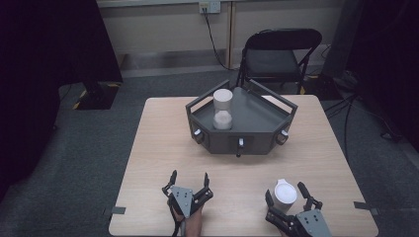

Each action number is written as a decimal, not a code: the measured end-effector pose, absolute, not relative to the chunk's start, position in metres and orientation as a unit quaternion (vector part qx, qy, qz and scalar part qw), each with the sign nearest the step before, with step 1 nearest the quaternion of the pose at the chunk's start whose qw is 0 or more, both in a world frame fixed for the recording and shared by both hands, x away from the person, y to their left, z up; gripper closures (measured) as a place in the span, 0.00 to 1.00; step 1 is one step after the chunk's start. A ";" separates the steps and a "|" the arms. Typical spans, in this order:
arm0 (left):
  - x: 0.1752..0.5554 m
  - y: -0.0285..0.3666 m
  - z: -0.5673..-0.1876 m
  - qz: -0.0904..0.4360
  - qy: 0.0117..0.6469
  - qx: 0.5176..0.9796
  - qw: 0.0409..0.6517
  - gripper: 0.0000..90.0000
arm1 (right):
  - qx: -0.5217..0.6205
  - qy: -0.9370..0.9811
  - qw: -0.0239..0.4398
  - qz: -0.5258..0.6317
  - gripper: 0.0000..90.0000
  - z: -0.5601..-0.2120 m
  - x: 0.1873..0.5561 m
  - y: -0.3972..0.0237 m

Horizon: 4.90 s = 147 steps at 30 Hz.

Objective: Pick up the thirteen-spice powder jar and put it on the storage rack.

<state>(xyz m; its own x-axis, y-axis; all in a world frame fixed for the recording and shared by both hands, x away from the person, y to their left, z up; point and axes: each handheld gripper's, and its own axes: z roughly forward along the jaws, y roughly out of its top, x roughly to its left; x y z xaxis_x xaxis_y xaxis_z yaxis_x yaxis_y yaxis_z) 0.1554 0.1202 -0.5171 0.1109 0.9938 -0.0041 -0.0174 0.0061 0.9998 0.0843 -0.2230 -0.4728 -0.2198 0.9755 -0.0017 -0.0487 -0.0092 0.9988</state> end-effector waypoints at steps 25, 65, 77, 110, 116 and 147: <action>0.155 0.121 -0.517 0.474 0.467 0.522 0.534 0.00 | 0.458 0.553 0.432 0.546 0.16 -0.485 0.081 -0.222; 0.155 0.121 -0.517 0.473 0.467 0.522 0.534 0.00 | 0.459 0.573 0.420 0.534 0.33 -0.490 0.087 -0.234; 0.155 0.121 -0.517 0.473 0.467 0.522 0.534 0.00 | 0.461 0.578 0.411 0.534 0.33 -0.486 0.090 -0.237; 0.155 0.121 -0.517 0.473 0.467 0.522 0.534 0.00 | 0.445 0.595 0.387 0.546 0.33 -0.465 0.103 -0.258; 0.155 0.121 -0.517 0.473 0.467 0.522 0.534 0.00 | 0.445 0.594 0.391 0.545 0.33 -0.456 0.105 -0.262; 0.155 0.121 -0.517 0.473 0.467 0.522 0.534 0.00 | 0.399 0.604 0.391 0.568 0.33 -0.394 0.155 -0.275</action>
<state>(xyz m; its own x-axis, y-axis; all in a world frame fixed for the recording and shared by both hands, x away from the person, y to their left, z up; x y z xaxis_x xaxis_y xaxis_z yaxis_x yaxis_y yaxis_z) 0.1555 0.1210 -0.5171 0.1153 0.9933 -0.0041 -0.0178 0.0062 0.9998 0.1548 -0.2748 -0.3941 -0.3758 0.9265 -0.0193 0.0369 0.0357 0.9987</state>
